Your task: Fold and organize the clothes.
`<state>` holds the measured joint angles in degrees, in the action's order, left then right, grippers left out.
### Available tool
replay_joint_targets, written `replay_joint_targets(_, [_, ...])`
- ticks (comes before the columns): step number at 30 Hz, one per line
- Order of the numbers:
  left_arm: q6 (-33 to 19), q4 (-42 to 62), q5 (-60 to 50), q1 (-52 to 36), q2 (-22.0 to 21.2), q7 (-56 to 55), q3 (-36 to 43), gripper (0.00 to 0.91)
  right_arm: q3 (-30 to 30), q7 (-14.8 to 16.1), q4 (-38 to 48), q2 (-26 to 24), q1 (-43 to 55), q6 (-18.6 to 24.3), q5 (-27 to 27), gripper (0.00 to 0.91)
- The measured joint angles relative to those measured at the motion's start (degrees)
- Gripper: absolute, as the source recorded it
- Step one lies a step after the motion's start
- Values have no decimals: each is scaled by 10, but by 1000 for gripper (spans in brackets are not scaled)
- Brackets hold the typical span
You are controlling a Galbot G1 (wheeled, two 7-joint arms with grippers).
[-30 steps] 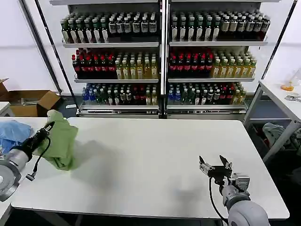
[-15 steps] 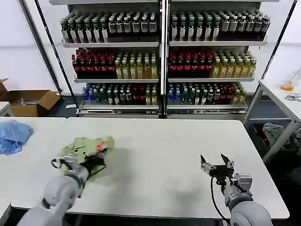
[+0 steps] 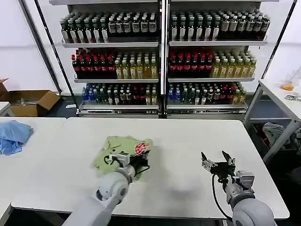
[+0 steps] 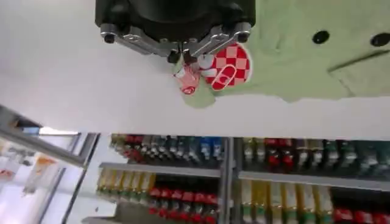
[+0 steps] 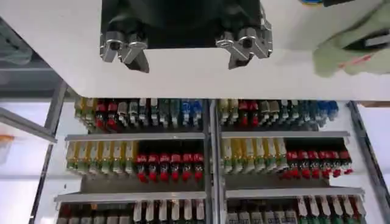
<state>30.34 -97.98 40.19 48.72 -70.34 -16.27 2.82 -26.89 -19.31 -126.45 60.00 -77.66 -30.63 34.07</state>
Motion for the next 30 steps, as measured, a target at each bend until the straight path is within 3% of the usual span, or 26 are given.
replay_joint_targets(8, [-55, 63, -17, -51, -78, -6, 45, 907, 6, 4, 8, -2, 8, 2, 0, 907])
replay_joint_targets(14, [-99, 61, -23, -52, -96, -3, 48, 907, 19, 5, 21, 3, 22, 13, 1, 907])
replay_joint_targets(21, [-141, 6, -21, -13, -73, 3, 4, 907, 61, -1, 55, 19, 62, 24, 18, 907])
replay_joint_targets(30, [-190, -63, -41, 76, -14, 4, -91, 907, 131, -19, 166, 70, 160, 29, 67, 907])
